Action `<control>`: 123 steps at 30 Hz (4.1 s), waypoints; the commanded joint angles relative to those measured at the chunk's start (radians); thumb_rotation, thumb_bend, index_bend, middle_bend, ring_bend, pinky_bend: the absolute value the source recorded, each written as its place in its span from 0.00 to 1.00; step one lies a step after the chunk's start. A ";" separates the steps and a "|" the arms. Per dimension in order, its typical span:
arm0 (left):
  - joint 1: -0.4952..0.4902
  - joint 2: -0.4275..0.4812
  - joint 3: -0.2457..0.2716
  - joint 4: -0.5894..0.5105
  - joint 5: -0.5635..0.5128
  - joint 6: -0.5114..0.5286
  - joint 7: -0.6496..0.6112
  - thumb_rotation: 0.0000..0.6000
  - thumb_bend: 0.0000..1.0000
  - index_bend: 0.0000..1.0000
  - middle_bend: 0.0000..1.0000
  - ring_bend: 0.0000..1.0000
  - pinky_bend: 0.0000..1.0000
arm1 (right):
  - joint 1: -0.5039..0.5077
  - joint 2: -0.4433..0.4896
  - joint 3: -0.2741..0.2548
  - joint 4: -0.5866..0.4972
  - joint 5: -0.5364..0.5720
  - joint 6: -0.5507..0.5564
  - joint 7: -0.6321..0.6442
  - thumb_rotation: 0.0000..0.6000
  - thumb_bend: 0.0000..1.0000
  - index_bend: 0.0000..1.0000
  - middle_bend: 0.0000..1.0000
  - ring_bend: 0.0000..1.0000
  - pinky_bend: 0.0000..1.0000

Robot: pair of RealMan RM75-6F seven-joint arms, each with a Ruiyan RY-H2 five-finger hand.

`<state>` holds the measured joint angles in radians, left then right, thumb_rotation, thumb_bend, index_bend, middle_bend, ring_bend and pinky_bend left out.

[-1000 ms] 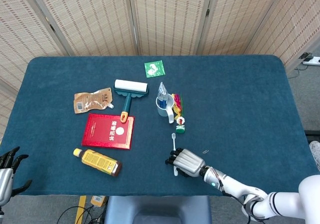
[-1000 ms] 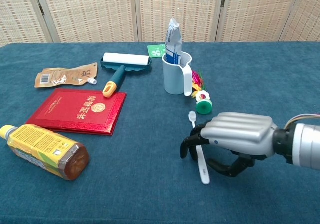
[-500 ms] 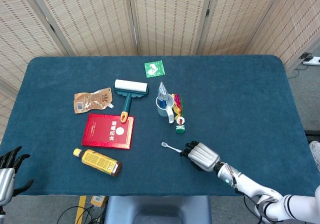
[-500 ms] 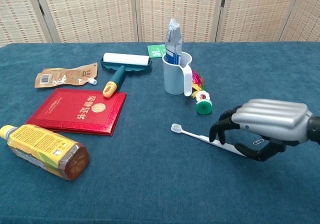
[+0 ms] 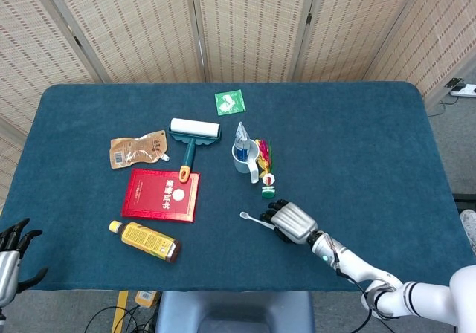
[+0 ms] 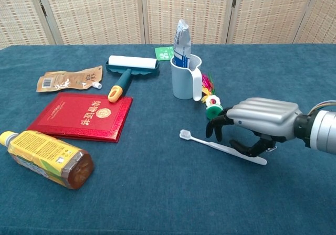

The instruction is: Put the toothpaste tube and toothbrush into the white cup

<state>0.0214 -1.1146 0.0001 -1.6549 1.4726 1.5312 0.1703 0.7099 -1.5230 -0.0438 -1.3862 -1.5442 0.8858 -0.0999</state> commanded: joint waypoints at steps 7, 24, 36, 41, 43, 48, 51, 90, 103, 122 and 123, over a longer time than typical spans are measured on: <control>0.004 -0.002 0.001 0.007 -0.001 0.002 -0.007 1.00 0.24 0.28 0.11 0.13 0.17 | -0.001 -0.013 -0.033 -0.035 -0.069 0.025 0.021 1.00 0.55 0.26 0.36 0.19 0.25; 0.005 -0.003 0.003 0.010 0.007 0.004 -0.012 1.00 0.24 0.28 0.11 0.13 0.17 | -0.037 -0.065 0.002 0.006 -0.066 0.102 -0.081 1.00 0.24 0.41 0.36 0.19 0.25; 0.010 -0.001 0.004 0.016 0.003 0.005 -0.019 1.00 0.24 0.28 0.11 0.13 0.17 | -0.039 -0.127 -0.012 0.079 -0.101 0.113 -0.122 1.00 0.24 0.45 0.36 0.19 0.25; 0.009 -0.003 0.004 0.021 0.005 0.003 -0.023 1.00 0.24 0.28 0.11 0.13 0.17 | -0.038 -0.133 -0.019 0.092 -0.111 0.111 -0.143 1.00 0.24 0.46 0.36 0.19 0.25; 0.008 -0.004 0.004 0.022 0.005 0.003 -0.025 1.00 0.24 0.28 0.11 0.13 0.17 | -0.039 -0.138 -0.021 0.100 -0.115 0.113 -0.152 1.00 0.25 0.46 0.36 0.19 0.25; 0.010 -0.005 0.003 0.026 0.004 0.005 -0.031 1.00 0.24 0.28 0.11 0.13 0.17 | -0.040 -0.150 -0.024 0.121 -0.123 0.117 -0.168 1.00 0.26 0.47 0.36 0.19 0.25; 0.012 -0.003 0.004 0.029 0.003 0.004 -0.033 1.00 0.24 0.28 0.11 0.13 0.17 | -0.041 -0.156 -0.026 0.129 -0.125 0.117 -0.169 1.00 0.27 0.47 0.36 0.19 0.25; 0.007 -0.002 0.002 0.016 0.017 0.005 -0.018 1.00 0.24 0.28 0.11 0.13 0.17 | -0.055 -0.041 0.168 -0.057 -0.019 0.296 0.220 1.00 0.32 0.66 0.45 0.21 0.25; 0.008 0.003 0.004 -0.005 0.021 0.010 -0.002 1.00 0.24 0.28 0.11 0.13 0.17 | 0.011 -0.127 0.352 -0.012 0.190 0.216 0.481 1.00 0.31 0.66 0.45 0.21 0.25; 0.012 0.001 0.005 0.014 0.003 -0.001 -0.020 1.00 0.24 0.28 0.11 0.13 0.17 | 0.107 -0.277 0.487 0.219 0.331 0.156 0.596 1.00 0.30 0.66 0.37 0.21 0.25; 0.011 0.000 0.004 0.015 0.002 -0.001 -0.021 1.00 0.24 0.28 0.11 0.13 0.17 | 0.109 -0.281 0.490 0.227 0.333 0.153 0.606 1.00 0.30 0.66 0.37 0.21 0.25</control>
<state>0.0325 -1.1147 0.0043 -1.6396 1.4751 1.5297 0.1493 0.8140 -1.7954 0.4402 -1.1703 -1.2155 1.0433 0.4939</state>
